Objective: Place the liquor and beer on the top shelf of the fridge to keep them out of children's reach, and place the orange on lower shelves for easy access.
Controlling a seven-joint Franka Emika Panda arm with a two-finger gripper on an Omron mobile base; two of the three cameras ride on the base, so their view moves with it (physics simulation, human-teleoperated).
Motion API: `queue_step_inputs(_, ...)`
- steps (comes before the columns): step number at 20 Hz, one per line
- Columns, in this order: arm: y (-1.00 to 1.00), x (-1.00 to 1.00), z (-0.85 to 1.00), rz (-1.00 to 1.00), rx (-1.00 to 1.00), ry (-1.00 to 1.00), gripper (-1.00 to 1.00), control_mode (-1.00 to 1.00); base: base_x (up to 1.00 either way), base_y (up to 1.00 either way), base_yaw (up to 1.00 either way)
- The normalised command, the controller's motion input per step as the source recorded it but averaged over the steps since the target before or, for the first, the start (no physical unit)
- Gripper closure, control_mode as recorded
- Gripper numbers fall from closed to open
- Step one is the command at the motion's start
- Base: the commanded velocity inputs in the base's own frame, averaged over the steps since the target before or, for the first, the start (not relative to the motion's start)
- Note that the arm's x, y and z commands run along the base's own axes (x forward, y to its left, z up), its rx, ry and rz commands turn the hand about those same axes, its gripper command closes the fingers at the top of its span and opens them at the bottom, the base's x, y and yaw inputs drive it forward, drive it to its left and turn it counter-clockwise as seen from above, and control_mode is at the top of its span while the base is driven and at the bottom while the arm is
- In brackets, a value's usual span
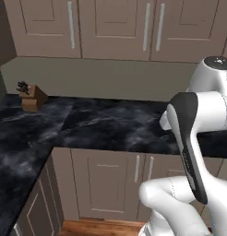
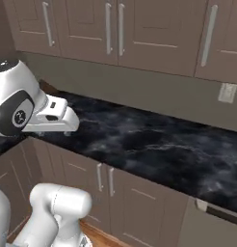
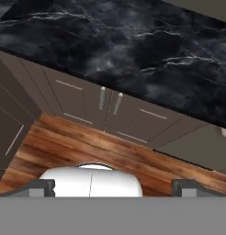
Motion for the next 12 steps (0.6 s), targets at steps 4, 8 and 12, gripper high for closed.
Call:
queue_step_inputs(4, 0.0, 0.0, 0.0, 0.0, 0.0, 0.0, -1.0, 1.0, 0.46, 0.0, 0.84)
queue_step_inputs(8, 0.0, 0.0, 0.0, 0.0, 0.0, 0.0, -1.0, 1.0, 0.2, 0.06, 0.89)
queue_step_inputs(12, 0.0, 0.0, 0.0, 0.0, 0.0, 0.0, -1.0, 1.0, 0.18, 0.18, 0.86)
